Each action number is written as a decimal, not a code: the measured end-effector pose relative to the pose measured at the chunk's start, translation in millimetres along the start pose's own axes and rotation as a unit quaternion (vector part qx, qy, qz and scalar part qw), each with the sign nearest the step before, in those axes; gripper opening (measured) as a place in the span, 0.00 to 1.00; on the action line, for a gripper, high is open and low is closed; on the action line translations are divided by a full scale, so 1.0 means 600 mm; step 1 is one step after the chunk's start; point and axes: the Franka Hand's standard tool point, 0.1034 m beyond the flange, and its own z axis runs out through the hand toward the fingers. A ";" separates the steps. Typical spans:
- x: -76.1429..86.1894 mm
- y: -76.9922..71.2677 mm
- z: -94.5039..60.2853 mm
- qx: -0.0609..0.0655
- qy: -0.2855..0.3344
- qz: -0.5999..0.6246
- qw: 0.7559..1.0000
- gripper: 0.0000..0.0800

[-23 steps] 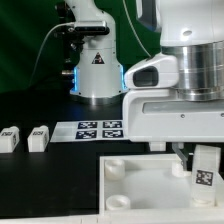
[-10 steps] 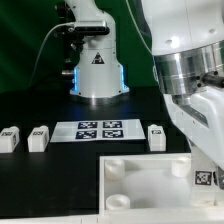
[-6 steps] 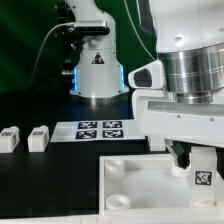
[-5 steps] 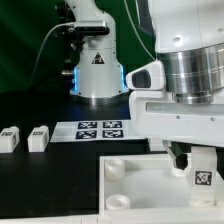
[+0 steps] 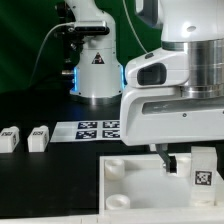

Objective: Assemble one leg

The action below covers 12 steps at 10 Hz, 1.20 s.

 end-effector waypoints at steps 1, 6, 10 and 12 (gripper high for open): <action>-0.001 -0.002 0.000 0.003 -0.001 0.040 0.999 0.67; 0.003 -0.002 -0.002 0.011 -0.002 0.352 0.936 0.36; 0.000 0.005 0.004 0.046 -0.012 0.637 0.769 0.37; -0.001 0.003 0.004 0.046 -0.012 0.640 0.767 0.37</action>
Offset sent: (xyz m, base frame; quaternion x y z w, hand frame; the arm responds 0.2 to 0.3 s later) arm 0.0000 0.0000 0.0000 0.0000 0.0000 0.2667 0.9638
